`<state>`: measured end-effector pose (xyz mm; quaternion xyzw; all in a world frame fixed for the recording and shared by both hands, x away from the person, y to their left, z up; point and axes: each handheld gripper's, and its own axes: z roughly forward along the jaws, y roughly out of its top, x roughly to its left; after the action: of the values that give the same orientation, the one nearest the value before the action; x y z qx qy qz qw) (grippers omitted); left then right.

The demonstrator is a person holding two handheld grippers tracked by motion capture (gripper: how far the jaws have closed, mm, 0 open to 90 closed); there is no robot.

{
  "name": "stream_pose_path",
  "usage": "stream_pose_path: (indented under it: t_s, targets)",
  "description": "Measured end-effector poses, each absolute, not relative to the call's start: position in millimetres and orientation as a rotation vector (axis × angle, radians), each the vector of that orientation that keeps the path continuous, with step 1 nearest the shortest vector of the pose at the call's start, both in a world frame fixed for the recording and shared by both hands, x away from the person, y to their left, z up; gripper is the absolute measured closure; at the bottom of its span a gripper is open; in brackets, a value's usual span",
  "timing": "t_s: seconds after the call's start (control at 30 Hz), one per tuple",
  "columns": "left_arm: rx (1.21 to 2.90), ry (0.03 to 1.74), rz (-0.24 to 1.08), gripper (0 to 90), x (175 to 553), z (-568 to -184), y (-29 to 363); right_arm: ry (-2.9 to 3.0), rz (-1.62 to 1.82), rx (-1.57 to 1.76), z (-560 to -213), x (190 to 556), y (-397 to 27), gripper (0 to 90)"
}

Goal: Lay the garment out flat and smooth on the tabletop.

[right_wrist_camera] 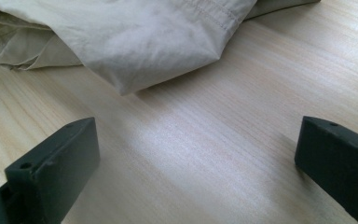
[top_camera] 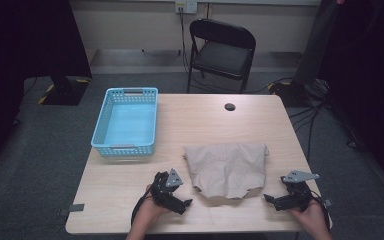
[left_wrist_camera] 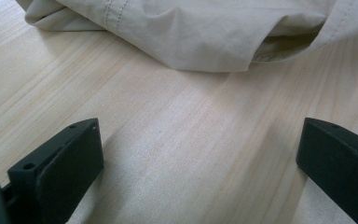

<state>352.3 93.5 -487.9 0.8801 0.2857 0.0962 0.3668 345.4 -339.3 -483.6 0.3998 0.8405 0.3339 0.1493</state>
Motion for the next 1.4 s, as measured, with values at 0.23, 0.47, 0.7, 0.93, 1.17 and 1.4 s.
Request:
stream_pose_path:
  t_s: [0.23,0.47,0.7,0.93,1.17,1.4]
  targets:
    - [2.260,0.742,0.250,0.0,352,-488,94,2.416,0.960,1.148,-484,345,-339,0.0]
    - [2.241,0.756,0.233,1.1,352,-487,92,2.416,0.961,1.144,-483,345,-339,0.2]
    - [2.217,0.756,0.222,4.0,352,-487,86,2.414,0.992,1.142,-482,344,-340,3.0]
    - [2.184,0.732,0.231,11.6,352,-481,79,2.406,1.049,1.107,-479,343,-336,13.5]
    - [2.137,0.702,0.199,27.0,352,-479,80,2.417,1.084,1.092,-476,344,-329,25.9]
    - [2.123,0.686,0.220,39.7,354,-478,76,2.411,1.112,1.108,-477,347,-326,36.9]
